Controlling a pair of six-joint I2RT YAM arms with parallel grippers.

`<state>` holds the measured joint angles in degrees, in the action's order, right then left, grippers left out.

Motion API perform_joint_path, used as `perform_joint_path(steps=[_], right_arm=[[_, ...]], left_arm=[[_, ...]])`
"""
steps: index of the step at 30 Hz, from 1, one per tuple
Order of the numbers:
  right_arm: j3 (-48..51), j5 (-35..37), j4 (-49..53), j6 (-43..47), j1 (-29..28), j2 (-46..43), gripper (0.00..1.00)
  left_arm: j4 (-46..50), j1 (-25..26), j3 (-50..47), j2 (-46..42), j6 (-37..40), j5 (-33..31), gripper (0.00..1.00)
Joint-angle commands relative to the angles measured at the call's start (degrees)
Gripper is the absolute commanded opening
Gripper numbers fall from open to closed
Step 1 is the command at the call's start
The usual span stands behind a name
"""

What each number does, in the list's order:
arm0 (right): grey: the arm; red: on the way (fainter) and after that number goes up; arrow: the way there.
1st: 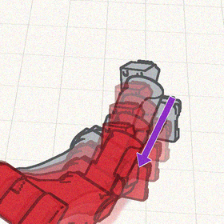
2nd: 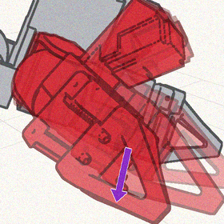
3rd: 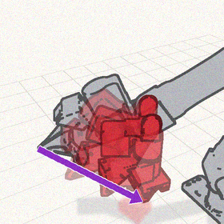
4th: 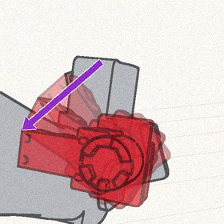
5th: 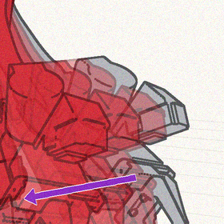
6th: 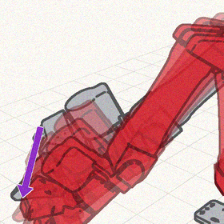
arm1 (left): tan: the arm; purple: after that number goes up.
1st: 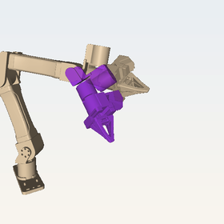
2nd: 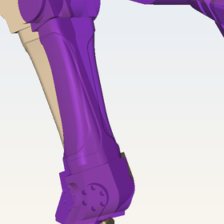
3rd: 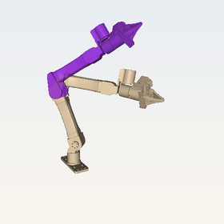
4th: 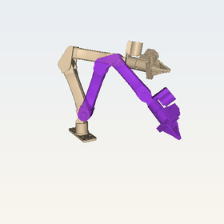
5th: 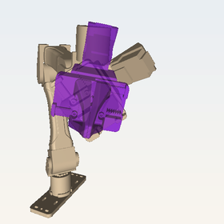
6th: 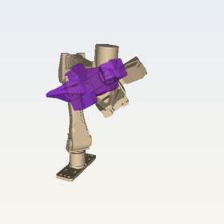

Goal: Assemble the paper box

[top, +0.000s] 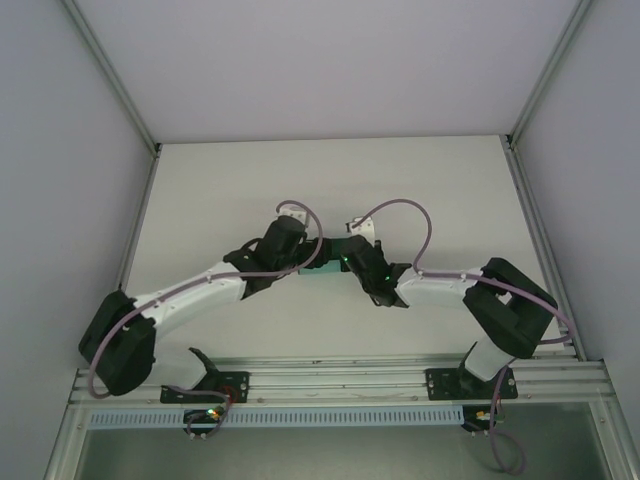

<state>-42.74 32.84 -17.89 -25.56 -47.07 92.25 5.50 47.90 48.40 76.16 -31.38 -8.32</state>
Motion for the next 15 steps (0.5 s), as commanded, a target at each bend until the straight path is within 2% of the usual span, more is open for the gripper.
perform_joint_path(steps=[1, 4, 7, 11, 15], right_arm=[[0.9, 3.3, 1.1, 1.5, -1.3, 0.1, 0.0], [1.5, 3.5, -0.4, 1.6, -2.0, 0.4, 0.0], [2.2, 4.0, -2.1, 1.8, -2.7, 0.5, 0.0], [3.1, 5.8, -4.2, 3.3, -4.1, 0.7, 0.02], [3.9, 6.6, -5.9, 3.7, -5.0, 1.3, 0.06]], left_arm=[[6.2, 0.8, 3.0, -5.0, 0.3, 2.9, 1.0], [10.6, 0.3, 3.8, -7.2, -1.4, -0.4, 1.0], [16.3, -3.5, 5.7, -7.1, -5.5, -1.7, 1.0], [16.7, -10.6, 5.5, -4.7, -8.6, 3.4, 1.0], [12.9, -14.2, 4.2, 0.2, -9.8, 10.1, 1.0]])
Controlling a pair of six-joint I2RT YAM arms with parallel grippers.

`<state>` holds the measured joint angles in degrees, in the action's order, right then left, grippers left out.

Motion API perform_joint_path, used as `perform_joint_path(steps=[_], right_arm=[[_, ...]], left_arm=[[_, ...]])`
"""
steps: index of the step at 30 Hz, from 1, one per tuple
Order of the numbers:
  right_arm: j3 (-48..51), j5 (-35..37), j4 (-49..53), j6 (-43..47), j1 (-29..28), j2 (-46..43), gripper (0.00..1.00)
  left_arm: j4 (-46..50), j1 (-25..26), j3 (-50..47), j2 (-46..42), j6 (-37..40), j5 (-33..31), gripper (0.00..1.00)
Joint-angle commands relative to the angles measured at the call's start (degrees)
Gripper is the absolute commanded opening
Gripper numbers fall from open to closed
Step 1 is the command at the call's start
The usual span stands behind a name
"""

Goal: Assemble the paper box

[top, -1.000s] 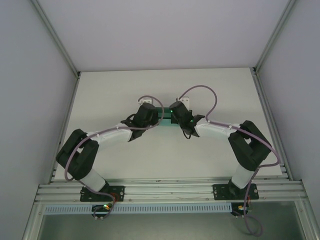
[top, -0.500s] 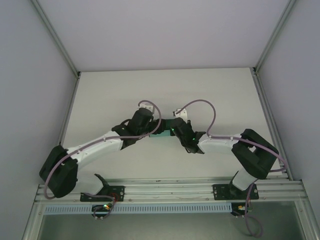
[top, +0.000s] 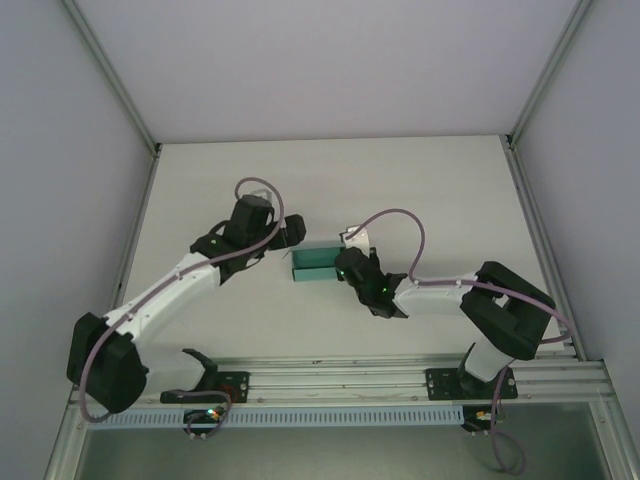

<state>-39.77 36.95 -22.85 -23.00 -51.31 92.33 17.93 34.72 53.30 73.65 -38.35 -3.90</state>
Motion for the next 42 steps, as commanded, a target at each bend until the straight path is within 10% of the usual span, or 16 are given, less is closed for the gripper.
perform_joint_path(steps=[1, 18, 32, 42], right_arm=[[1.0, 2.8, -0.9, 1.1, -0.9, 1.3, 0.07], [0.9, 3.7, 12.2, -4.5, -6.5, -3.1, 0.23], [13.3, -15.1, 35.1, -13.7, -7.2, -33.9, 0.84], [10.7, -37.9, 23.1, -16.2, 11.0, -31.0, 0.97]], left_arm=[[-0.5, -1.7, -1.1, 4.2, -3.1, 6.9, 0.98], [-14.3, -1.2, -15.6, 9.1, -9.6, 13.2, 0.53], [-21.2, 0.9, -22.6, 10.0, -4.4, 7.6, 0.39], [-36.4, 1.3, -30.1, 12.9, -2.2, 7.1, 0.26]])
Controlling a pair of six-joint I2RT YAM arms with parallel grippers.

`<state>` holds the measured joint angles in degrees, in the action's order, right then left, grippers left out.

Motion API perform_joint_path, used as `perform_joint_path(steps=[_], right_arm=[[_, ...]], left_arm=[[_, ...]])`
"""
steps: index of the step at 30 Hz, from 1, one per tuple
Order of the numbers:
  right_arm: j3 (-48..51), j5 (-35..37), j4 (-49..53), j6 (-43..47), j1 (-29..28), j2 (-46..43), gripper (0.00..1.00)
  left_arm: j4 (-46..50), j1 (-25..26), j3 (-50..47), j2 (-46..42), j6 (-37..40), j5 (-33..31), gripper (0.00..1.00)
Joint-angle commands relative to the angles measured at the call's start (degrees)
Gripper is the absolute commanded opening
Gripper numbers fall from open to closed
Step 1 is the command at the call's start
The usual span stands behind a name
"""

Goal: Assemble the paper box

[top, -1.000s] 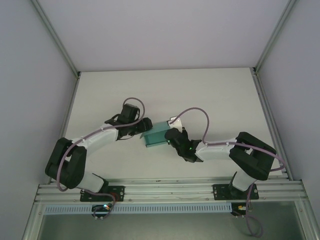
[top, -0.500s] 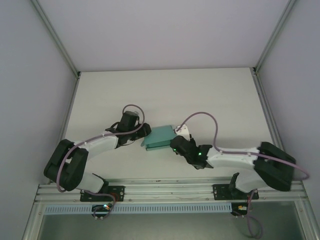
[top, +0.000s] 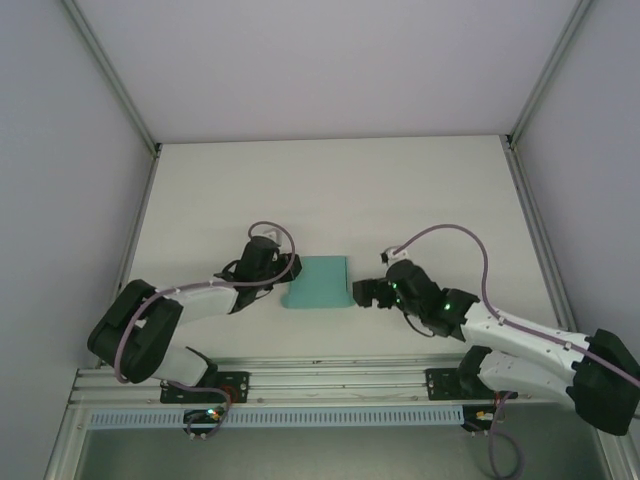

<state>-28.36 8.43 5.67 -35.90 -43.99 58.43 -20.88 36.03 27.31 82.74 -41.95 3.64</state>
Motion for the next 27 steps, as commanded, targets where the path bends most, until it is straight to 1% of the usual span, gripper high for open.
perform_joint_path(steps=[1, 3, 6, 8, 10, 12, 15, 18, 23, 25, 27], right_arm=[[-0.9, -10.7, -6.6, -4.4, 5.1, 4.7, 0.97], [-2.0, -13.3, -8.6, -6.1, 7.0, 8.7, 0.96], [-4.6, -17.9, -11.3, -6.1, 7.6, 15.1, 0.96], [-7.4, -21.1, -12.1, -6.2, 7.8, 19.9, 0.96], [-10.1, -23.1, -12.1, -7.0, 8.2, 24.5, 0.96], [-11.9, -25.7, -13.8, -8.5, 8.6, 28.8, 0.92], [-12.5, -32.0, -21.4, -11.0, 8.8, 34.2, 0.88], [-12.9, -36.1, -26.8, -13.1, 8.8, 37.5, 0.83], [-12.2, -39.3, -34.2, -15.2, 9.1, 39.6, 0.76], [-11.5, -39.5, -36.8, -16.0, 9.3, 39.4, 0.68], [-11.0, -39.4, -37.6, -16.2, 9.5, 38.7, 0.63]], left_arm=[[0.2, -0.4, -4.8, 4.5, 1.0, 0.5, 0.25], [-4.5, -1.8, -6.5, 6.0, -0.5, 2.8, 0.24], [-11.6, -3.8, -8.8, 8.2, -2.1, 5.4, 0.21], [-15.8, -5.1, -10.3, 9.6, -3.1, 6.4, 0.17], [-20.2, -6.3, -11.7, 11.2, -4.0, 7.7, 0.17], [-24.1, -6.9, -13.0, 12.9, -5.0, 8.3, 0.17], [-27.1, -7.1, -13.7, 15.2, -5.6, 8.9, 0.17], [-31.5, -7.2, -14.7, 17.6, -6.5, 9.5, 0.17], [-38.8, -7.6, -15.8, 21.8, -7.9, 11.0, 0.18], [-41.7, -7.7, -15.8, 23.4, -8.7, 11.8, 0.19], [-45.4, -7.6, -16.0, 24.8, -9.3, 12.9, 0.22]])
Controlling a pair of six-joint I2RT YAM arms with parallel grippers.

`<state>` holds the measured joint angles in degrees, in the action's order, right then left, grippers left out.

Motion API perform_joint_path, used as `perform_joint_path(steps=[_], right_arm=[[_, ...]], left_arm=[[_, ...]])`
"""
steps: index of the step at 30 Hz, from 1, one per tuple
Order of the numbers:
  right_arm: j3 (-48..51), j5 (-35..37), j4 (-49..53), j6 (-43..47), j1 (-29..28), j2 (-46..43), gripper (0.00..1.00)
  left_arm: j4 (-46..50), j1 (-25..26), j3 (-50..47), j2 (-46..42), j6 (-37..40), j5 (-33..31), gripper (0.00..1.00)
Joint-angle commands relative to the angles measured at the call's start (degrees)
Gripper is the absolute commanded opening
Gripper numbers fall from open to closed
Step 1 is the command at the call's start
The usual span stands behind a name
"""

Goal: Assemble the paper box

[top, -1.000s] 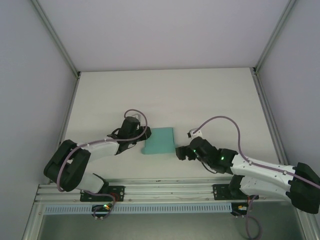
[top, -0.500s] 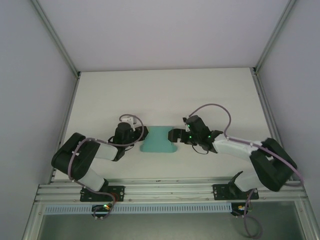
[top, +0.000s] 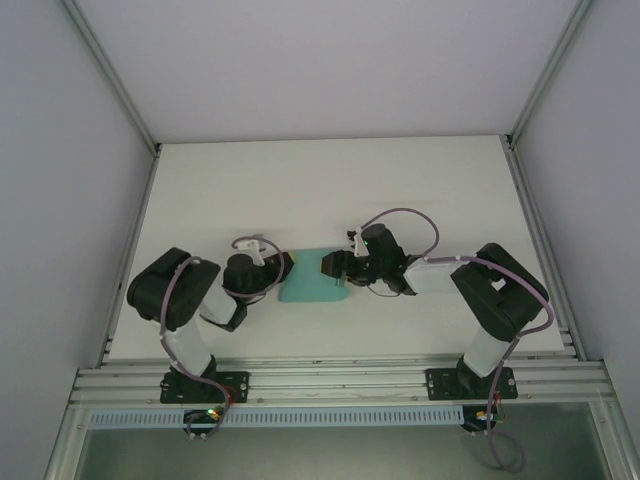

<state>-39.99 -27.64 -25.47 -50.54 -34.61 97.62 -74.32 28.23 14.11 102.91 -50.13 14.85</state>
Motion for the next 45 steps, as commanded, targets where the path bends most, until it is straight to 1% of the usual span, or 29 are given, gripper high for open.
perform_joint_path(steps=[1, 3, 4, 6, 8, 10, 11, 13, 15, 16, 17, 19, 21, 23, 24, 26, 27, 28, 30, 33, 35, 37, 39, 41, 44, 45], right_arm=[[0.7, -3.4, -6.1, -1.6, 0.4, -1.1, 0.59], [1.4, -3.0, -5.4, -1.5, 0.9, -2.2, 0.54], [1.7, -2.6, -4.8, -1.7, 1.2, -3.0, 0.51], [2.4, -2.3, -3.3, -2.0, 2.1, -4.4, 0.5], [3.1, -1.8, -1.3, -2.4, 3.2, -6.2, 0.49], [3.8, -1.6, 1.2, -1.9, 4.2, -8.5, 0.47], [3.9, -1.2, 2.9, -1.9, 4.7, -9.8, 0.47], [3.7, -0.8, 7.9, -1.5, 5.9, -12.8, 0.46], [3.2, -0.5, 13.8, -2.1, 7.9, -15.8, 0.45], [2.8, -0.7, 16.7, -2.7, 9.0, -17.0, 0.44], [2.1, -0.8, 20.1, -3.3, 10.2, -18.1, 0.43], [0.2, -1.6, 27.2, -4.4, 12.5, -21.2, 0.43], [-2.2, -4.0, 34.2, -6.1, 15.2, -23.2, 0.43], [-4.6, -7.5, 40.8, -9.5, 17.8, -24.3, 0.42], [-5.9, -10.1, 44.4, -11.2, 19.3, -24.6, 0.42], [-7.6, -14.9, 47.9, -12.6, 21.0, -24.8, 0.42], [-8.1, -16.7, 48.9, -13.4, 21.3, -24.9, 0.42], [-8.5, -18.2, 49.4, -14.0, 21.6, -24.9, 0.42], [-9.5, -21.2, 51.5, -14.7, 22.2, -24.3, 0.4], [-11.0, -24.6, 53.9, -15.2, 22.5, -22.9, 0.39], [-11.4, -26.7, 54.1, -15.4, 22.5, -22.4, 0.38], [-11.7, -27.1, 55.0, -14.9, 22.6, -22.1, 0.39], [-11.9, -27.4, 55.4, -14.4, 22.5, -21.8, 0.39], [-12.0, -27.7, 55.4, -14.3, 22.5, -21.4, 0.39], [-11.8, -28.1, 55.1, -14.7, 22.5, -20.7, 0.4], [-11.7, -28.6, 54.4, -14.8, 22.5, -20.5, 0.39]], left_arm=[[6.3, 0.2, -2.9, 5.0, -1.3, 2.2, 0.25], [4.5, 0.2, -2.8, 4.7, -1.4, 2.7, 0.27], [4.7, 0.2, -2.6, 3.7, -1.1, 3.0, 0.31], [6.9, 0.2, -1.8, 0.8, -0.3, 3.7, 0.43], [12.8, 0.4, 0.1, -4.6, 1.5, 4.5, 0.56], [24.0, 1.0, 3.5, -12.1, 5.0, 4.2, 0.77], [30.3, 1.9, 5.4, -16.1, 7.7, 2.9, 0.82], [45.4, 4.6, 10.3, -24.8, 15.1, -3.1, 1.0], [56.8, 7.9, 14.4, -31.5, 24.5, -10.2, 1.0], [60.1, 9.2, 15.7, -33.7, 28.8, -12.4, 1.0], [61.6, 10.2, 16.5, -35.6, 33.2, -12.8, 1.0], [63.3, 11.8, 17.3, -38.7, 41.2, -11.3, 1.0], [65.1, 13.8, 17.8, -40.5, 49.7, -6.6, 1.0], [68.2, 17.7, 18.9, -41.2, 58.0, -5.0, 1.0], [70.1, 20.2, 19.7, -41.1, 62.5, -5.5, 1.0], [71.0, 24.7, 20.9, -40.2, 68.5, -10.8, 1.0], [70.5, 26.6, 21.3, -39.3, 71.4, -13.6, 1.0], [69.9, 27.8, 21.9, -38.6, 73.8, -15.2, 1.0], [69.0, 29.2, 23.4, -36.2, 77.1, -17.0, 1.0], [66.7, 29.6, 24.8, -33.5, 79.0, -18.1, 1.0], [64.2, 29.7, 24.7, -31.9, 80.1, -20.2, 1.0], [63.1, 29.8, 25.0, -30.6, 81.1, -22.0, 1.0], [63.5, 30.0, 25.4, -30.0, 81.4, -22.0, 1.0], [62.8, 30.1, 25.1, -30.2, 81.2, -21.1, 0.95], [61.2, 30.1, 24.2, -31.1, 81.1, -19.0, 0.81], [61.3, 30.1, 24.2, -31.3, 80.8, -18.8, 0.78]])
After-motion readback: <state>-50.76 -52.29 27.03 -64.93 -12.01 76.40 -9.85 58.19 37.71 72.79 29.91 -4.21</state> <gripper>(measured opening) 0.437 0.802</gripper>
